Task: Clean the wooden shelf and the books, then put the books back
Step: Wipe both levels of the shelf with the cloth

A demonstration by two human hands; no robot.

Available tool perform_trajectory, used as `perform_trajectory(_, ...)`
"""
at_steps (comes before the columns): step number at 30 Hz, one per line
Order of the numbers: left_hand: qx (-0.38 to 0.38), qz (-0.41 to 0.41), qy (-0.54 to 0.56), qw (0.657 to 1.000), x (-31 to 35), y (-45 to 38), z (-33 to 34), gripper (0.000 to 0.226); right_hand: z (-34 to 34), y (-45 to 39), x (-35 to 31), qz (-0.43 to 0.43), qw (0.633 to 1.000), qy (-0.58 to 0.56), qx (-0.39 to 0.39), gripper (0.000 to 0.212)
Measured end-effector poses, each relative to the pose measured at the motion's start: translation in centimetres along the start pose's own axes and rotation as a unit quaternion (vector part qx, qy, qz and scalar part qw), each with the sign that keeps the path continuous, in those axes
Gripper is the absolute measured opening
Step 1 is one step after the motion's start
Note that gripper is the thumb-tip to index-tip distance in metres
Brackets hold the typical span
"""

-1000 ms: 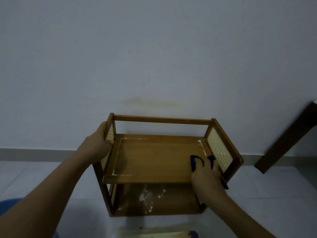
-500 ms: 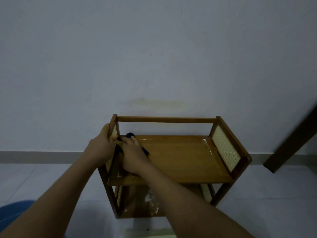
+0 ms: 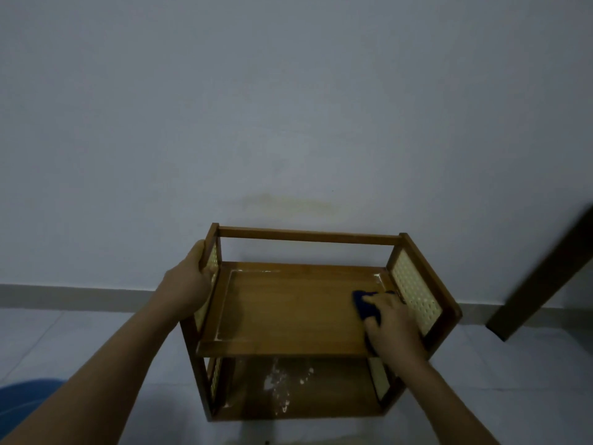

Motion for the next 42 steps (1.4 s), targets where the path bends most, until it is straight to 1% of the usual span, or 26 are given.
perform_trajectory(2, 0.002, -0.007, -0.012, 1.0, -0.2, -0.1, 0.1, 0.045, -2.1, -1.4, -0.3, 0.02, 0.997, -0.048, 0.065, 0.038)
perform_trajectory(3, 0.002, -0.009, -0.019, 1.0, -0.3, -0.1, 0.1, 0.048, -2.8, -1.9, -2.3, 0.0, 0.991, -0.073, 0.109, 0.037)
perform_trajectory(5, 0.001, -0.003, -0.027, 1.0, -0.4, -0.3, 0.2, 0.05, -3.4, -2.9, -9.2, -0.075, 0.974, -0.084, 0.196, 0.04)
perform_trajectory(6, -0.002, 0.003, -0.027, 1.0, -0.4, -0.5, 0.3, 0.049, -3.2, -3.4, -13.2, -0.119, 0.966, -0.079, 0.215, 0.043)
perform_trajectory(7, -0.003, 0.008, -0.026, 1.0, -0.3, -0.6, 0.3, 0.048, -2.2, -4.1, -17.4, -0.164, 0.963, -0.061, 0.204, 0.045)
perform_trajectory(8, -0.004, 0.011, -0.026, 1.0, -0.4, -0.6, 0.3, 0.047, -0.5, -4.7, -21.0, -0.21, 0.962, -0.031, 0.171, 0.048)
perform_trajectory(10, -0.006, 0.015, -0.017, 1.0, -0.6, -0.6, 0.3, 0.044, 3.9, -5.5, -25.0, -0.282, 0.956, 0.055, 0.061, 0.054)
perform_trajectory(11, -0.009, 0.015, -0.012, 1.0, -0.7, -0.6, 0.2, 0.044, 5.7, -6.0, -24.9, -0.301, 0.949, 0.094, 0.021, 0.057)
perform_trajectory(12, -0.014, 0.012, -0.009, 1.0, -0.9, -0.8, 0.2, 0.047, 6.1, -6.4, -23.9, -0.311, 0.943, 0.118, 0.008, 0.057)
perform_trajectory(13, -0.021, 0.01, -0.009, 1.0, -1.2, -0.9, 0.3, 0.049, 5.5, -6.8, -22.3, -0.304, 0.944, 0.123, 0.019, 0.056)
perform_trajectory(17, -0.038, 0.01, -0.003, 0.999, -1.7, -1.4, 0.6, 0.055, -1.4, -8.7, -11.0, -0.181, 0.966, 0.114, 0.146, 0.042)
perform_trajectory(19, -0.028, 0.014, 0.003, 1.0, -1.6, -1.4, 0.6, 0.051, -4.5, -9.0, -6.1, -0.136, 0.969, 0.107, 0.176, 0.039)
perform_trajectory(22, -0.011, 0.019, 0.005, 1.0, -1.0, -1.1, 0.3, 0.047, -5.4, -9.6, -5.1, -0.102, 0.98, 0.096, 0.139, 0.043)
perform_trajectory(25, -0.006, 0.004, 0.032, 0.999, -1.2, -0.4, -0.1, 0.039, -5.2, -6.8, -8.0, -0.136, 0.983, 0.033, 0.12, 0.048)
perform_trajectory(26, -0.013, -0.021, 0.079, 0.997, -1.8, -0.1, -0.1, 0.037, -4.5, -4.5, -9.2, -0.156, 0.981, 0.031, 0.113, 0.048)
perform_trajectory(28, -0.039, -0.057, 0.21, 0.975, -3.1, 1.5, 0.3, 0.049, -2.2, 1.7, -11.6, -0.221, 0.969, 0.042, 0.1, 0.05)
perform_trajectory(29, -0.041, -0.043, 0.268, 0.962, -3.2, 2.2, 0.5, 0.057, -1.3, 4.9, -13.0, -0.276, 0.955, 0.041, 0.103, 0.05)
perform_trajectory(30, -0.03, -0.018, 0.302, 0.953, -3.6, 3.5, 0.8, 0.057, 0.4, 8.4, -14.0, -0.339, 0.935, 0.044, 0.09, 0.051)
perform_trajectory(31, -0.005, 0.02, 0.326, 0.945, -3.8, 4.6, 1.1, 0.051, 2.5, 11.2, -14.5, -0.407, 0.908, 0.063, 0.074, 0.05)
perform_trajectory(32, 0.03, 0.05, 0.318, 0.946, -4.6, 6.1, 1.5, 0.043, 5.1, 13.8, -14.4, -0.468, 0.878, 0.093, 0.044, 0.05)
perform_trajectory(33, 0.068, 0.068, 0.293, 0.951, -5.7, 7.3, 2.1, 0.038, 7.7, 15.6, -13.7, -0.507, 0.854, 0.117, -0.001, 0.049)
perform_trajectory(34, 0.101, 0.078, 0.258, 0.958, -6.8, 8.3, 2.9, 0.036, 10.1, 16.5, -12.6, -0.521, 0.843, 0.128, -0.046, 0.049)
perform_trajectory(36, 0.137, 0.074, 0.205, 0.966, -9.5, 9.5, 5.1, 0.039, 14.6, 16.6, -9.4, -0.513, 0.841, 0.134, -0.108, 0.051)
perform_trajectory(37, 0.142, 0.068, 0.199, 0.967, -10.3, 9.7, 6.2, 0.04, 15.9, 15.9, -7.8, -0.499, 0.847, 0.138, -0.119, 0.052)
perform_trajectory(40, 0.125, 0.024, 0.235, 0.964, -13.5, 8.8, 8.8, 0.047, 19.2, 11.5, -2.6, -0.416, 0.885, 0.162, -0.135, 0.051)
perform_trajectory(42, 0.099, 0.013, 0.253, 0.962, -15.2, 7.6, 10.7, 0.054, 20.1, 7.7, 0.8, -0.345, 0.913, 0.173, -0.135, 0.056)
Point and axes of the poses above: each hand's wrist, its own y-axis away from the middle knuckle, its own z-axis out of the palm, x = y × z, the point moved 9 cm from there along -y, towards the middle knuckle, and after that the axes turned 2 degrees about -x, right-handed, at the moved point
